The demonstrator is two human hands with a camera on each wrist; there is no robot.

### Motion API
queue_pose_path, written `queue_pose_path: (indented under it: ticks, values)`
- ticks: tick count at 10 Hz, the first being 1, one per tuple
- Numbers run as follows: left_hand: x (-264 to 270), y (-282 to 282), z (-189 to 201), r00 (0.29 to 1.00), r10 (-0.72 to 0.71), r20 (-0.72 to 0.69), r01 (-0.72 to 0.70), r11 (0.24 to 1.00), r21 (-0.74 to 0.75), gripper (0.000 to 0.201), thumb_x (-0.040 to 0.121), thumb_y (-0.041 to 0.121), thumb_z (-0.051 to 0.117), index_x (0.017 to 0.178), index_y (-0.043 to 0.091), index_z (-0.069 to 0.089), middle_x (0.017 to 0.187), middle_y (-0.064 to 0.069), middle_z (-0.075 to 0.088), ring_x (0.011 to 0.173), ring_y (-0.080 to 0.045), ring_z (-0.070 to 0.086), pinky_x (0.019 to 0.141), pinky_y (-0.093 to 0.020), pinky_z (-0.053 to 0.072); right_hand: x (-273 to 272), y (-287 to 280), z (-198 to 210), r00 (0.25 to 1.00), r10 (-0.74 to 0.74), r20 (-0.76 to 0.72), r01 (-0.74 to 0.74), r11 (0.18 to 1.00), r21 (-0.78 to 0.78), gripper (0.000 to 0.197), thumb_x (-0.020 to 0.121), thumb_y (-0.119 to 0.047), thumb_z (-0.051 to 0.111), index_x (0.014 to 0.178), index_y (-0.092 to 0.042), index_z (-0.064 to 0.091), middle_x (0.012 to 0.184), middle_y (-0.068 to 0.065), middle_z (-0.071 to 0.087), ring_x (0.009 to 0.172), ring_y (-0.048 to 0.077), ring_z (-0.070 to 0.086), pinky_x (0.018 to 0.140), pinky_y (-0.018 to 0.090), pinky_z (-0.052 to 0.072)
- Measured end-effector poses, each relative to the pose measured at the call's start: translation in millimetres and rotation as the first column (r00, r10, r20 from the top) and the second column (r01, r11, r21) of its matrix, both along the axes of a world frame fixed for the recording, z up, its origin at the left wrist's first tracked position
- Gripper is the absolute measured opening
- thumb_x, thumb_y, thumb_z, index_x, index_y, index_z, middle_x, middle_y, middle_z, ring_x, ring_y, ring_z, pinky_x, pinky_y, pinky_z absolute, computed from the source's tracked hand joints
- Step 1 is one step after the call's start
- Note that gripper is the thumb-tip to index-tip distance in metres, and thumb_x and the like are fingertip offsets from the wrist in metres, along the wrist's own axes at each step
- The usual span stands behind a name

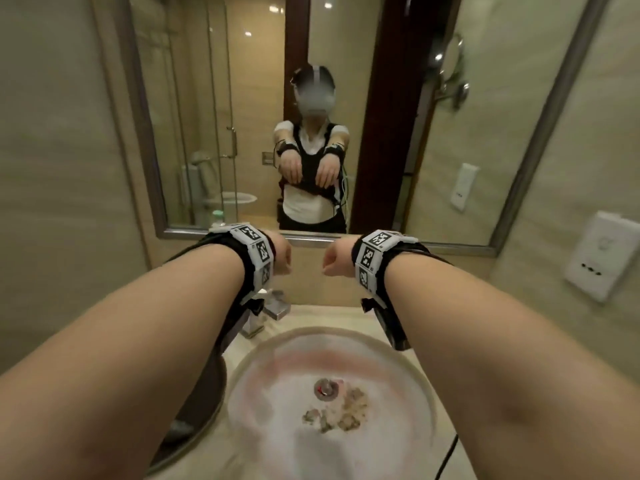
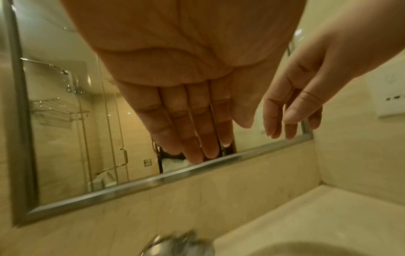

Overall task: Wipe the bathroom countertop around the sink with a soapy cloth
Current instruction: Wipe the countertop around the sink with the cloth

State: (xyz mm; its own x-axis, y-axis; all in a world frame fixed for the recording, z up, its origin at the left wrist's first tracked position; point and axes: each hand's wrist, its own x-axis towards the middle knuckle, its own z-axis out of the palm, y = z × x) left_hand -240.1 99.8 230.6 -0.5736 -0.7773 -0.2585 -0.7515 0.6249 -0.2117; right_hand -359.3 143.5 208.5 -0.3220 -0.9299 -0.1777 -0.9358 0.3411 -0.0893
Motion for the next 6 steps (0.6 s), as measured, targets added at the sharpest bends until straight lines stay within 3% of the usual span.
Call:
queue_pose_path:
  ticks: [1, 2, 3, 4, 5, 6]
  values:
    - [-19.6, -2.2, 31.6, 0.982, -0.085, -0.166, 0.071, 0.993, -0.09, 0.05, 0.096, 0.036, 0.046, 0.143, 0.018, 0.04, 0.142, -0.005, 0.049, 0.129, -0.023, 0.048, 0.101, -0.03, 0.04, -26.0, 20.0, 47.7, 0.98, -0.073, -0.184, 0.061, 0.996, -0.072, 0.052, 0.095, -0.036, 0.048, 0.139, -0.01, 0.043, 0.141, 0.011, 0.047, 0.129, 0.027, 0.047, 0.106, 0.037, 0.04]
    - [-30.5, 1.5, 82.8, 0.922, -0.103, -0.373, 0.061, 0.991, -0.121, 0.066, 0.095, 0.041, 0.047, 0.151, 0.018, 0.02, 0.153, -0.008, 0.034, 0.138, -0.024, 0.037, 0.108, -0.033, 0.034, -56.3, 41.3, 102.5, 0.961, -0.198, -0.193, 0.151, 0.961, -0.232, 0.068, 0.093, -0.046, 0.048, 0.149, -0.016, 0.023, 0.156, 0.01, 0.023, 0.143, 0.028, 0.024, 0.116, 0.043, 0.027]
    - [-33.5, 3.6, 126.5, 0.859, -0.102, -0.502, 0.008, 0.982, -0.186, 0.071, 0.095, 0.041, 0.047, 0.152, 0.016, 0.011, 0.158, -0.008, 0.022, 0.142, -0.025, 0.031, 0.111, -0.036, 0.031, -82.0, 56.9, 147.2, 0.936, -0.289, -0.201, 0.211, 0.917, -0.337, 0.076, 0.091, -0.053, 0.045, 0.152, -0.023, 0.01, 0.16, 0.006, 0.008, 0.148, 0.032, 0.005, 0.119, 0.049, 0.015]
    - [-42.6, 11.6, 152.1, 0.812, -0.092, -0.576, -0.001, 0.987, -0.159, 0.028, 0.098, 0.036, 0.043, 0.123, 0.025, 0.047, 0.137, 0.001, 0.043, 0.118, -0.016, 0.05, 0.093, -0.029, 0.041, -88.7, 65.5, 167.3, 0.925, -0.301, -0.231, 0.208, 0.911, -0.356, 0.077, 0.091, -0.054, 0.043, 0.152, -0.024, 0.007, 0.161, 0.006, 0.005, 0.148, 0.033, 0.002, 0.12, 0.049, 0.012]
    - [-57.3, 17.0, 156.7, 0.774, -0.115, -0.623, 0.018, 0.987, -0.16, 0.042, 0.099, 0.033, 0.04, 0.063, 0.028, 0.018, 0.07, 0.01, 0.029, 0.058, -0.003, 0.03, 0.052, -0.013, 0.024, -88.9, 70.0, 168.1, 0.917, -0.285, -0.278, 0.199, 0.934, -0.297, 0.075, 0.092, -0.054, 0.041, 0.152, -0.023, 0.007, 0.16, 0.006, 0.007, 0.148, 0.033, 0.005, 0.119, 0.048, 0.012]
    - [-63.6, 19.4, 159.4, 0.76, -0.15, -0.632, 0.048, 0.983, -0.175, 0.043, 0.099, 0.034, 0.042, 0.063, 0.027, 0.019, 0.065, 0.008, 0.025, 0.054, -0.003, 0.026, 0.048, -0.015, 0.021, -89.7, 74.3, 170.9, 0.911, -0.276, -0.305, 0.192, 0.941, -0.278, 0.074, 0.094, -0.052, 0.04, 0.152, -0.021, 0.007, 0.16, 0.006, 0.009, 0.147, 0.031, 0.011, 0.118, 0.046, 0.015]
